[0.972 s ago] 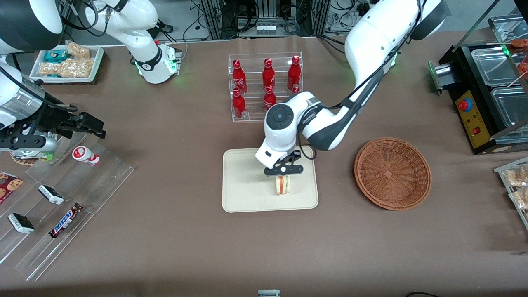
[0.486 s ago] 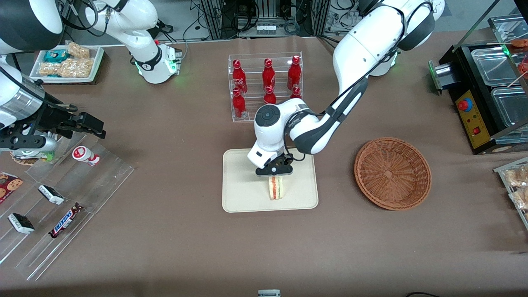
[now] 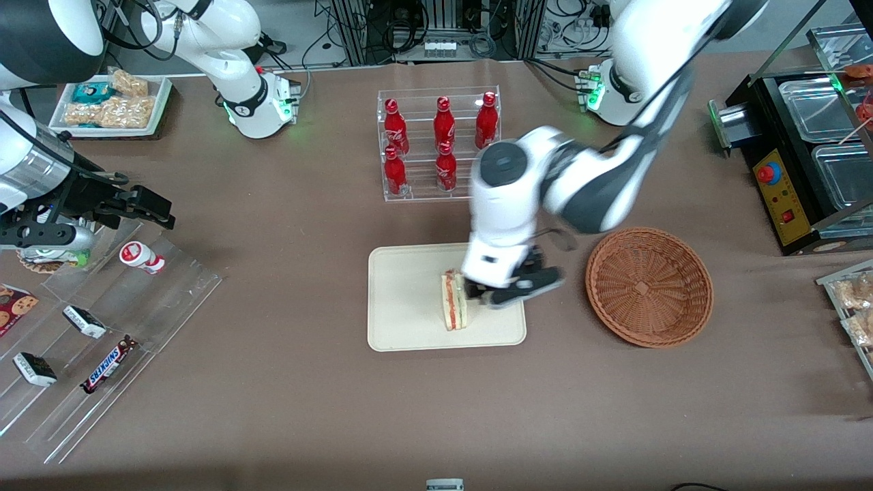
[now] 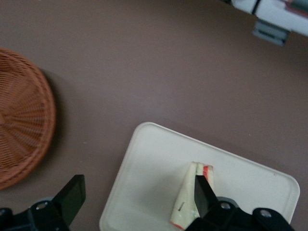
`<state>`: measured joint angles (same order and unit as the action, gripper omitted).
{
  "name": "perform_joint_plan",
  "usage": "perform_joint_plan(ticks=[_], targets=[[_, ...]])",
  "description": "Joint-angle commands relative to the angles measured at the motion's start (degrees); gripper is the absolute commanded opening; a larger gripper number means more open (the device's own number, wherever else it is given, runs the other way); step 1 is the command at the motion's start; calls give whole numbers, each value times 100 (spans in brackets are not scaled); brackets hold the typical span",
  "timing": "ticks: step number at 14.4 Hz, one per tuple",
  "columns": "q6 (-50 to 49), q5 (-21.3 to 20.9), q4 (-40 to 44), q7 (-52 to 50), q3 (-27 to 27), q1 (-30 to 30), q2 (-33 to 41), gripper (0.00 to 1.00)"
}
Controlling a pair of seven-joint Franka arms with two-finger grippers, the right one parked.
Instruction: Place sandwich from basket to tray
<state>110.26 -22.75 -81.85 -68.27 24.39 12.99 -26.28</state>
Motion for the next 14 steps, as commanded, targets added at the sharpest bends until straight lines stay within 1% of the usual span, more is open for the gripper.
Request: perform_joint_plan(ticks=[1,2,4,5,7,8,9,10,11,12,14], targets=[[-608,917,-402,418,40,-1022,1026,100],[-854,1199,-472,881,49,-1505,1290,100],[-1626,1736,-560,2555,5,-2192,1756,100],[-1926,1825,-630,3295,5,-2500,1924,100],[-2366,1862,-806,4825,-4,-3046,2188,100],[-2534,1862,-859,5371,-4,-3187,2285,100],[-2640,1862,-868,5646,-4,-3311,2320,100],[-2728,1862,-877,5823,-22,-3303,2347,100],[-2798,1862,-894,6016,-257,-3216,2408,100],[-2825,1888,-981,6218,-598,-2893,2531,100],[-2694,2220,-1288,6447,-1494,-2295,2803,100]])
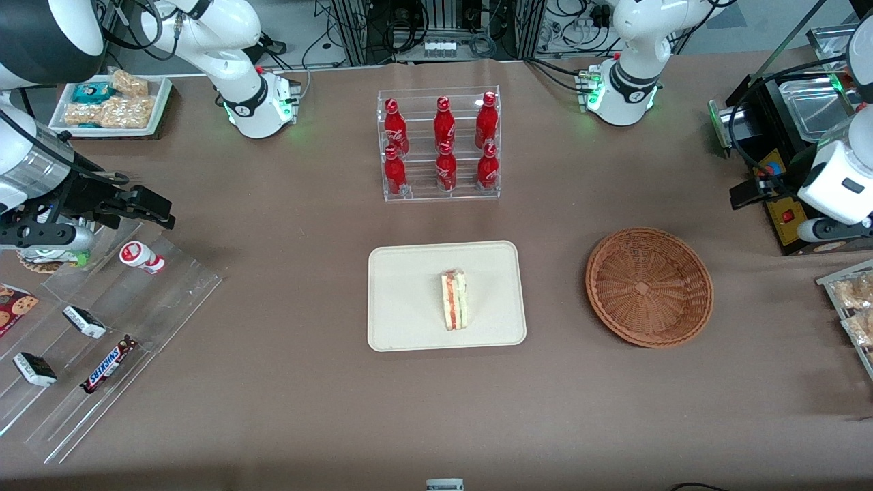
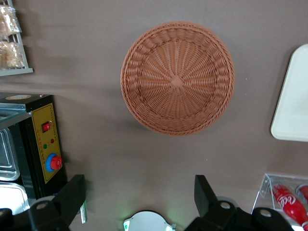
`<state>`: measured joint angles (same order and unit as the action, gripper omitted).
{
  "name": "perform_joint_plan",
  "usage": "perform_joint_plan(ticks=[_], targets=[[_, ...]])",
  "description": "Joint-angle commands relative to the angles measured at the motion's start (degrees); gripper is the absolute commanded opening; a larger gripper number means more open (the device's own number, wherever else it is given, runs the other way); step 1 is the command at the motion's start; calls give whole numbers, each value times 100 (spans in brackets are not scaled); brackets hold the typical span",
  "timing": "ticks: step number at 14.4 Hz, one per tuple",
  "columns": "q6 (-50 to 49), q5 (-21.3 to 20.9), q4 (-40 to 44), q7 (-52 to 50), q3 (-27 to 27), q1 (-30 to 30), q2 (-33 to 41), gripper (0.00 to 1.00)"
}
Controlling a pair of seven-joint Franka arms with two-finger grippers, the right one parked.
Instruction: Place sandwich from basket to tray
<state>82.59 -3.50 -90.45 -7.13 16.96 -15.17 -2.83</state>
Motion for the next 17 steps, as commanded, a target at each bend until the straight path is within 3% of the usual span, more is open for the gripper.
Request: perform_joint_plan(ticks=[1,3,4,7,12,17], targets=[[125,384,-499,500,-1199,872,520,100],[318,429,-544,511,-1973,1619,529,100],[362,446,-535,510,-2116,1718,512,100],[757,631,-491,519,-2126,1701,459,100],[995,306,-307,458,-1952,1693,240,100],[961,315,-254,326,-1775,1701,195,100]])
